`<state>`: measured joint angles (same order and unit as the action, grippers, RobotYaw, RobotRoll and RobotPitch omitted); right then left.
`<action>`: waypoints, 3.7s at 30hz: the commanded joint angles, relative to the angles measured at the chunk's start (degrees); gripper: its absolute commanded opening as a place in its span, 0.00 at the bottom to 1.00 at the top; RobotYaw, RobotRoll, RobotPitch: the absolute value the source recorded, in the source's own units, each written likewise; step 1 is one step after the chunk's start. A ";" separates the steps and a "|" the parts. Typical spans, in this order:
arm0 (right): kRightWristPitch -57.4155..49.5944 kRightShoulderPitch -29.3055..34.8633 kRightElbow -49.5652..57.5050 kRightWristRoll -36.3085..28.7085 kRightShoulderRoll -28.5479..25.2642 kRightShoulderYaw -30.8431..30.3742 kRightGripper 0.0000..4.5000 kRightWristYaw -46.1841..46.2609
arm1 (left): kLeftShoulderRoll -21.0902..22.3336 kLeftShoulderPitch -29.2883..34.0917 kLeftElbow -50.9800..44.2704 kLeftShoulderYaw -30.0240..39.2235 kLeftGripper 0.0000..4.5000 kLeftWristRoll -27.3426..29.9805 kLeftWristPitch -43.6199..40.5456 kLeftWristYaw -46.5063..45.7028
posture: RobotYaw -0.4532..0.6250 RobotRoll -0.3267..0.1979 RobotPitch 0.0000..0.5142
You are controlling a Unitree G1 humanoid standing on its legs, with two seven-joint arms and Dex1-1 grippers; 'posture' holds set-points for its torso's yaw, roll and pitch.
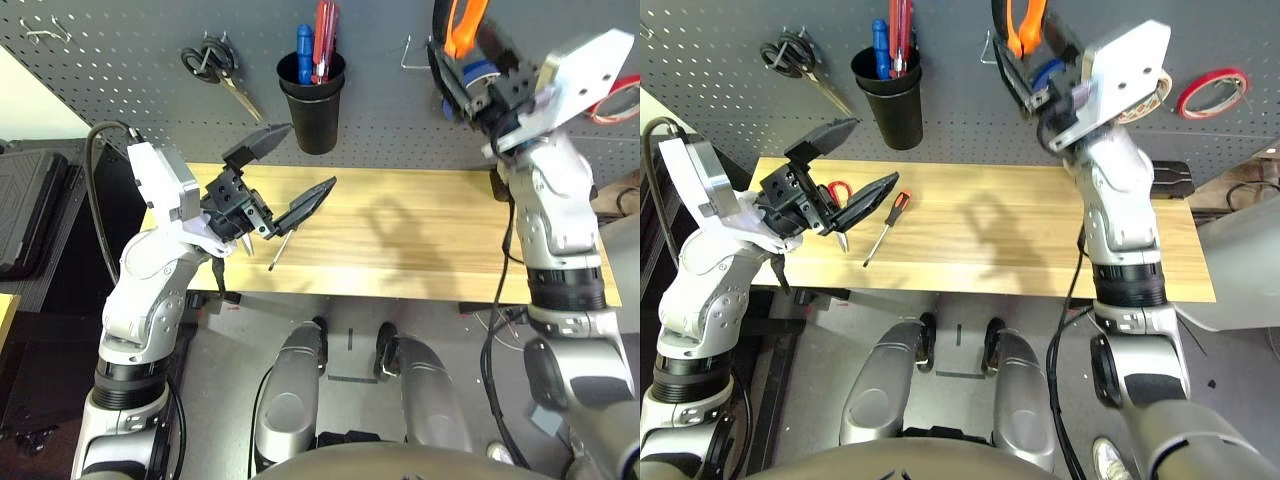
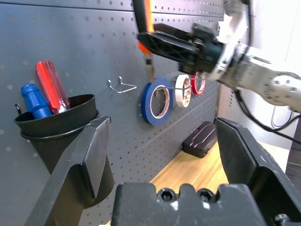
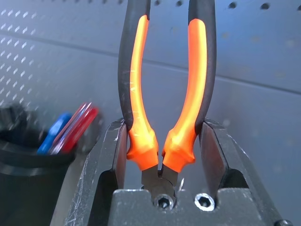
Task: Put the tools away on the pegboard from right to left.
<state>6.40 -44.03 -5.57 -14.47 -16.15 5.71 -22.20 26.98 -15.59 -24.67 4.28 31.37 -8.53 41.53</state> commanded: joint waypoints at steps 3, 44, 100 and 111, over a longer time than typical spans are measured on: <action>5.63 -5.14 -7.58 0.28 1.02 2.15 0.54 1.58 | -0.28 0.22 -0.37 -0.38 1.00 -0.22 0.41 0.27 | 0.62 0.62 0.47; 10.07 -8.03 -24.27 5.26 7.30 -0.50 0.74 2.74 | 0.20 3.05 -0.56 -0.84 1.00 -3.09 2.26 0.26 | 0.66 0.62 0.50; -30.00 30.43 11.81 6.16 -13.31 -21.35 0.99 -21.57 | 0.08 0.53 23.09 -15.29 1.00 -31.40 -12.02 -10.28 | 0.63 0.62 0.63; -28.91 33.58 11.47 8.25 -12.64 -22.19 0.99 -20.64 | -7.86 -7.94 39.82 -15.53 1.00 -35.75 -15.16 -18.19 | 0.61 0.62 0.68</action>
<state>-22.54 -12.04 6.34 -6.98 -28.83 -15.50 -42.95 20.16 -23.74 11.96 -11.15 -3.56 -23.13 24.72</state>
